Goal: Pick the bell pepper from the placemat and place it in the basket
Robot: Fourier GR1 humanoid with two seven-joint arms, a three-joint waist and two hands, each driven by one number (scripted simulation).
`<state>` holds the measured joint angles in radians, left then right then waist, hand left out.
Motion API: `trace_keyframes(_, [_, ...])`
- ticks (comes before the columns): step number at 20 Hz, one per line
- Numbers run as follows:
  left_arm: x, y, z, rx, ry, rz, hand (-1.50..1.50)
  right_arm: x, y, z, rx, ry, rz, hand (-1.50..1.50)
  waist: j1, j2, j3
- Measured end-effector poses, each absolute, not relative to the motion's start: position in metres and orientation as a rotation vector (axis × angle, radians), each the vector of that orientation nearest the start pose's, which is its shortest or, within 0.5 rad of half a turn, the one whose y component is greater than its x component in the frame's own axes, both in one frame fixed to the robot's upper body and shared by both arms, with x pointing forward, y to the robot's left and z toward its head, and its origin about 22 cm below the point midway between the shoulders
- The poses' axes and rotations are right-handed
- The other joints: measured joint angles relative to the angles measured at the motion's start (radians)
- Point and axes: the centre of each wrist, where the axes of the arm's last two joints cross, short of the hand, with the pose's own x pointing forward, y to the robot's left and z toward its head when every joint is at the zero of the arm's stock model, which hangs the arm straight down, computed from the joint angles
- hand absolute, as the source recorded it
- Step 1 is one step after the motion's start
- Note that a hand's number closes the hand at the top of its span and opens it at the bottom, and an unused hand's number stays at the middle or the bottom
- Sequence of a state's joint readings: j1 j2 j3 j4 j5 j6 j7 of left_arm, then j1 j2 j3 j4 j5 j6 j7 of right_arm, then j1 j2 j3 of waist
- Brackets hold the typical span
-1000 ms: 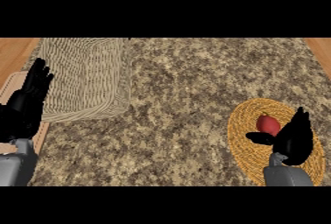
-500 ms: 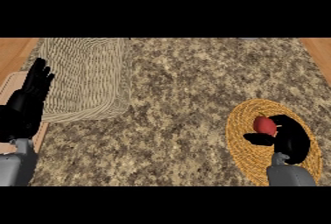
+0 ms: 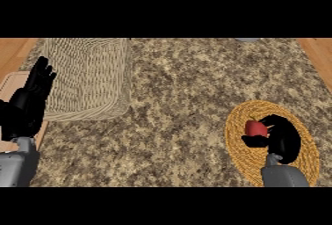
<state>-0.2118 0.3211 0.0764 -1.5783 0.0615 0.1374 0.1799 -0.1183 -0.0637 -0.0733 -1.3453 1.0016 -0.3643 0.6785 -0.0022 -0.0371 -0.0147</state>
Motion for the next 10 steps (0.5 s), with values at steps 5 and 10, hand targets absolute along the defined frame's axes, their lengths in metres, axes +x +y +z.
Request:
trace_keyframes(5, [0.294,0.277,0.088,0.227,-1.640,-0.096,0.00,0.267,-0.182,-0.014,-0.987,-1.098,0.647,1.50,0.116,0.030,-0.010])
trace_keyframes(10, [0.298,0.257,0.086,0.146,-1.637,-0.158,0.00,0.252,-0.104,-0.006,-0.730,-1.347,0.943,1.50,0.225,0.069,0.011])
